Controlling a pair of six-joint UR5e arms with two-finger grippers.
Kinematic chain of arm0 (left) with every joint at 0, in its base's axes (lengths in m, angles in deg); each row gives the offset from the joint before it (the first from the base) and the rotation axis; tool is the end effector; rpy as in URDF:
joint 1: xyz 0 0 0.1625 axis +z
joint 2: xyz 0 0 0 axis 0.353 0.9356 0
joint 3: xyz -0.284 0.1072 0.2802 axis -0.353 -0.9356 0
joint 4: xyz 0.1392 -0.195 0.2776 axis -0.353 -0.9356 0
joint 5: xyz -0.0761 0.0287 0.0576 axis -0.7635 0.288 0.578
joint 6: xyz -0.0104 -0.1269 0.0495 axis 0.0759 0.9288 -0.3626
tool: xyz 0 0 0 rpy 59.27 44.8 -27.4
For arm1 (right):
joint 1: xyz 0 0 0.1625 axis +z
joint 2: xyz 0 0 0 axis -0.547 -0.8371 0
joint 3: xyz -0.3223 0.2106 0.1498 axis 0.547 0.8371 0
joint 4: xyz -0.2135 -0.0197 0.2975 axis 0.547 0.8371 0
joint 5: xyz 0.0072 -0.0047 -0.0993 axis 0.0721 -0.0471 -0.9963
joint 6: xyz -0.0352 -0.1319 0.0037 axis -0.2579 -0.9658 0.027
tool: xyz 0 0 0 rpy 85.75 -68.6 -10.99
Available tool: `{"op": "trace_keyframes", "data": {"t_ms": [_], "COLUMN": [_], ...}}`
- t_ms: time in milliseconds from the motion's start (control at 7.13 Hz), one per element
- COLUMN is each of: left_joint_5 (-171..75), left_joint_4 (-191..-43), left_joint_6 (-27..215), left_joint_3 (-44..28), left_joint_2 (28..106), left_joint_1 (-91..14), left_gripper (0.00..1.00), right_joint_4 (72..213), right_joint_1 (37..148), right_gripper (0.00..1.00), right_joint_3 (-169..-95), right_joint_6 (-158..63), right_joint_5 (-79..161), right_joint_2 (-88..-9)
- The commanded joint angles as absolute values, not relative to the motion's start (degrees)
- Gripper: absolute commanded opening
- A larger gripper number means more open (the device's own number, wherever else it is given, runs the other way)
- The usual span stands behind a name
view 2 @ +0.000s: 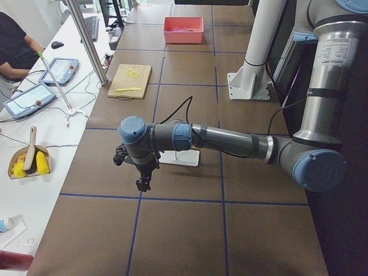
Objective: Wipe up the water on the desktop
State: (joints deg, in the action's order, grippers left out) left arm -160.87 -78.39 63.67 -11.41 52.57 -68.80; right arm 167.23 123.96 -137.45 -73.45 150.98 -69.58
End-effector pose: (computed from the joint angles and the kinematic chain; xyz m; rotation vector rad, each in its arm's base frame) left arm -0.0332 -0.4708 0.6181 0.0636 0.7769 0.2504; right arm 0.0466 -0.4238 0.6398 -0.0064 -0.7489 -0.1158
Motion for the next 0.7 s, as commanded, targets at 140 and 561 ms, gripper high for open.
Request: {"op": "trace_keyframes", "data": {"t_ms": [140,561], "left_joint_5": [-160.77,-160.86], "left_joint_4": [-78.02,-77.94], "left_joint_6": [63.57,63.3], "left_joint_3": [-11.29,-11.55], "left_joint_2": [52.48,51.87], "left_joint_1": [-68.8,-68.8], "left_gripper": [1.0,1.0], "right_joint_4": [167.27,167.18], "right_joint_1": [123.95,123.95], "right_gripper": [1.0,1.0], "right_joint_3": [-137.64,-137.64], "right_joint_6": [-73.45,-73.36], "right_joint_5": [151.26,151.34], "right_joint_2": [-69.53,-69.53]}}
